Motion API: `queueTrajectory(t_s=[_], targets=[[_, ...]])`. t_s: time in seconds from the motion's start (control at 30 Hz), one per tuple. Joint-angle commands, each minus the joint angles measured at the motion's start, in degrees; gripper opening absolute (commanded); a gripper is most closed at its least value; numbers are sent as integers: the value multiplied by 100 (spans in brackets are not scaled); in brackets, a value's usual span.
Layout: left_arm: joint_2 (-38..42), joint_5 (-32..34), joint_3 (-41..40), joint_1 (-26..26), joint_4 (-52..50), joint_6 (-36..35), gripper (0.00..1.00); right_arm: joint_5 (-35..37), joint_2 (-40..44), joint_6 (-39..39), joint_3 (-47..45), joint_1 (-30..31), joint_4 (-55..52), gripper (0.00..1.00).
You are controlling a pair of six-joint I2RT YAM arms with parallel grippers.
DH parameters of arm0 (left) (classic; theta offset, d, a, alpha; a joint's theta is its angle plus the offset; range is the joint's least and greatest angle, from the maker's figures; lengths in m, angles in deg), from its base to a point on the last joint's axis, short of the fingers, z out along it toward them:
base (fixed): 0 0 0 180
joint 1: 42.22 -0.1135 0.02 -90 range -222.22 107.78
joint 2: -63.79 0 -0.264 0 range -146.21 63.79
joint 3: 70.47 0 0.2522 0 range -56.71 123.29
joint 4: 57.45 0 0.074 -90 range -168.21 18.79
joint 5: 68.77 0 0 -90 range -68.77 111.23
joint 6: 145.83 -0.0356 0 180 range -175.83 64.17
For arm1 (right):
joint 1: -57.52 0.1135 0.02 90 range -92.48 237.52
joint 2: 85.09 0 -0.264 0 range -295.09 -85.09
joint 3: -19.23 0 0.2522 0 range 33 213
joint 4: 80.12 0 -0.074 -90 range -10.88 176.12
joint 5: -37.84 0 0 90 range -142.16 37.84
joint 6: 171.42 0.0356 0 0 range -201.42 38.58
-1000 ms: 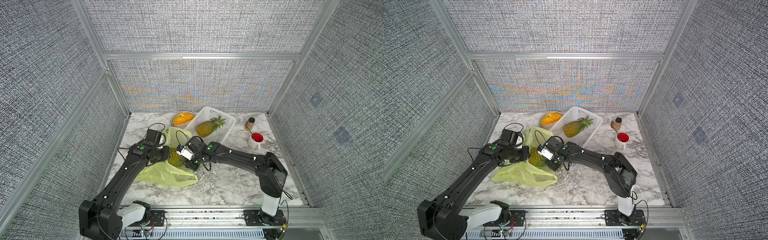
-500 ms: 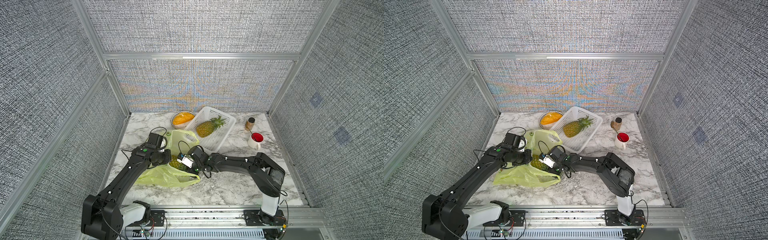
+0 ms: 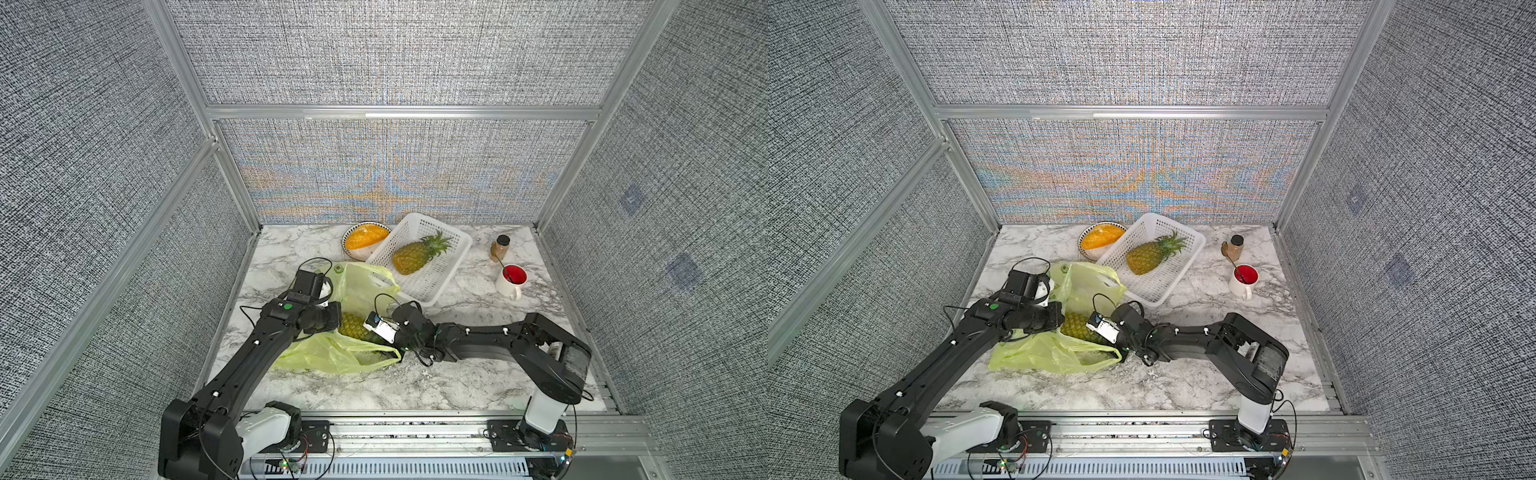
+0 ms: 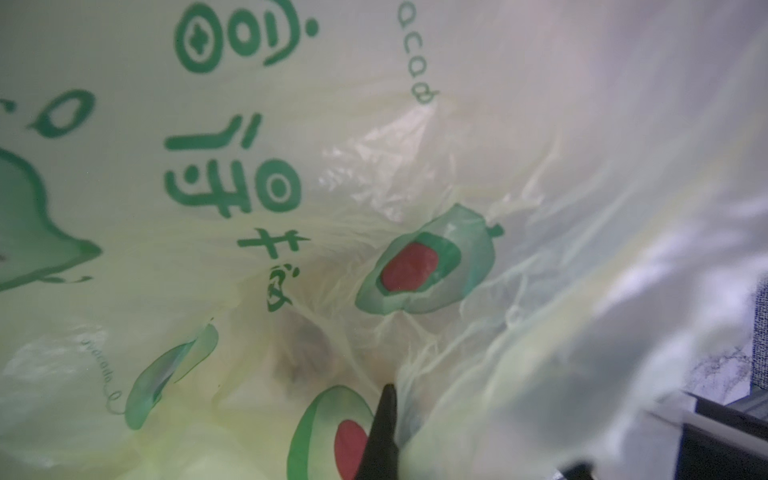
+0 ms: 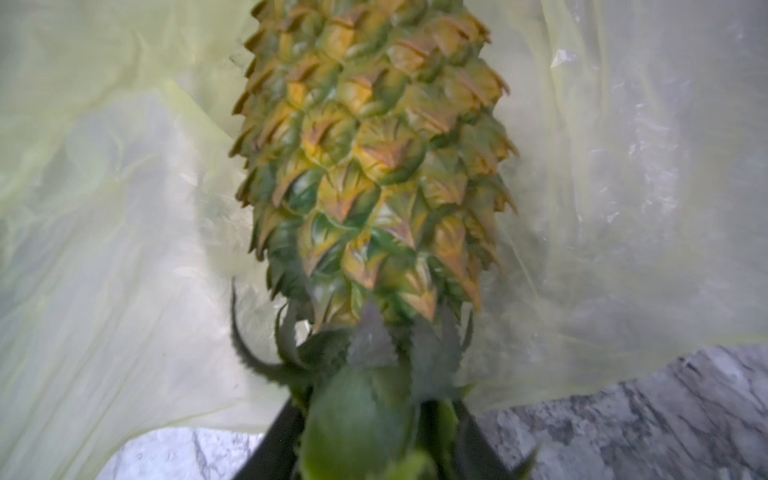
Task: Place the pineapple into a plastic bag & tie a knot
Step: Place the pineapple in the plastic bag.
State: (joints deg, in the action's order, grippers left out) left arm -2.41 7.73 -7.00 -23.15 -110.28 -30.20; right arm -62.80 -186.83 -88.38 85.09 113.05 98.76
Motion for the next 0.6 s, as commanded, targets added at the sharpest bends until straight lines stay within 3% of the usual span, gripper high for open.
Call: queueTrajectory(t_s=[0.0,0.03,0.3,0.57], targets=[[118,-130,-38,0,230,-233,0,-42,102,-104,100,9,352,6],[162,-167,-54,0,268,-280,0,-88,164,-105,151,10,272,0],[511,-429,-210,0,530,-502,0,-608,256,-87,939,14,-659,0],[704,-427,-541,0,1214,382,0,-1003,-299,103,1195,154,-722,0]])
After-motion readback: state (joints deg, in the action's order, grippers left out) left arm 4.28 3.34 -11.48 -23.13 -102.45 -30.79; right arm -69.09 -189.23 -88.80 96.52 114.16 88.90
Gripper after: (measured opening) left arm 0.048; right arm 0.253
